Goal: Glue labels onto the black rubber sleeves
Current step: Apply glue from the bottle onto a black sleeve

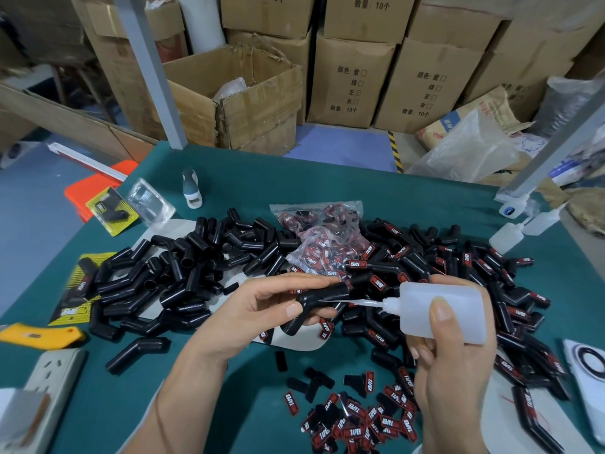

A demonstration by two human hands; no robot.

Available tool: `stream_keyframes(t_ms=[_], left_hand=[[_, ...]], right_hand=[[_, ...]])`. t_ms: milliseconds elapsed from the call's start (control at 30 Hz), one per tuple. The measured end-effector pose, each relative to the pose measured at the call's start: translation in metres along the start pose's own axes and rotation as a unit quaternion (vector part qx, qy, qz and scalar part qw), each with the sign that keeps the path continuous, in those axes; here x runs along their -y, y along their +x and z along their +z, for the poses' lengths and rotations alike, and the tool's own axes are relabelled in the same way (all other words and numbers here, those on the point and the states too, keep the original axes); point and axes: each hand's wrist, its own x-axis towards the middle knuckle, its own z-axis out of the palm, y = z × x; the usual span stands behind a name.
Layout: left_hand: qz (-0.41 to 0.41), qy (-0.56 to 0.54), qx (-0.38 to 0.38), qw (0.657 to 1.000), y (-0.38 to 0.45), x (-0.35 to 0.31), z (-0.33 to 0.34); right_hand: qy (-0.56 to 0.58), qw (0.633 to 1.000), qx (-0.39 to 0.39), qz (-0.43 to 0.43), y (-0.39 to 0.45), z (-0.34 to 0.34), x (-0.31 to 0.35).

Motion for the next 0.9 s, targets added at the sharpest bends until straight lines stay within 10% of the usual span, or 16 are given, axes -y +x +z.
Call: stream_keyframes(t_ms=[900], left_hand=[[-0.008,-0.009,-0.008,1.000,0.0004,-0.0041,0.0026]], right_hand=[[-0.016,1.000,-0.009,-0.002,-0.0013,-0.0018,-0.0026]])
